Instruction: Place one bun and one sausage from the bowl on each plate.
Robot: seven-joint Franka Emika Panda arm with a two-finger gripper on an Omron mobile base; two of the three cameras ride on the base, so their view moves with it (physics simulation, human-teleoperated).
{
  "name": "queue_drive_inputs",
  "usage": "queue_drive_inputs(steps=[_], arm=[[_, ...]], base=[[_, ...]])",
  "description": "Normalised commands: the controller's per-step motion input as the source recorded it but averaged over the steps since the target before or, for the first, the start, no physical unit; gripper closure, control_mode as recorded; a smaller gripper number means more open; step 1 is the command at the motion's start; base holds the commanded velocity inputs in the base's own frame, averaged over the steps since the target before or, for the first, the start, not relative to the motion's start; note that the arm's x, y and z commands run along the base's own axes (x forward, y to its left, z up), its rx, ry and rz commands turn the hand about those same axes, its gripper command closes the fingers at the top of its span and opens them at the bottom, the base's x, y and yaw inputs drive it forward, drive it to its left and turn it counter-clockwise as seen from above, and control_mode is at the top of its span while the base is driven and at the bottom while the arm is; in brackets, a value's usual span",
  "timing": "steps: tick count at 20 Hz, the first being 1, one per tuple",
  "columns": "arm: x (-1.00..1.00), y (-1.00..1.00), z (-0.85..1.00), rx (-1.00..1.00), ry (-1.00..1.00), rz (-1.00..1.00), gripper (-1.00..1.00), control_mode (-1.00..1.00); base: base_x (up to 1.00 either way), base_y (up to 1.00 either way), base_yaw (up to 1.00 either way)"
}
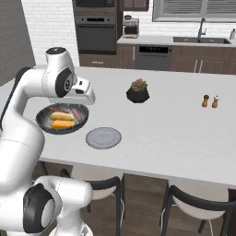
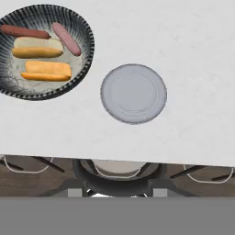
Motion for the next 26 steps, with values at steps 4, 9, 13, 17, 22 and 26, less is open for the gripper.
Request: queue_drive_inputs(steps=[4,9,13,17,22,26], arm=[[0.0,0.04,-0.01,0.0,0.02,0.0,-1.0,-1.0],[0.02,0.97,-0.16,-0.03,0.06,0.15,-1.0,-1.0],[0.09,0.99,-0.1,-0.01,0.15,0.25,-1.0,-1.0],[-0.04,0.47,-0.09,0.0,0.25,0.43,-1.0,-1.0],[-0.12,0.17,-0.2,0.0,0.24,0.51,-1.0,-1.0],[0.3,0.34,-0.34,0.0,0.1,0.35,-1.0,-1.0]], base=[[0.0,0.0,0.0],[0.0,0.0,0.0],[0.0,0.0,0.0],[0.0,0.0,0.0],[0.0,0.0,0.0],[0.0,0.0,0.0]])
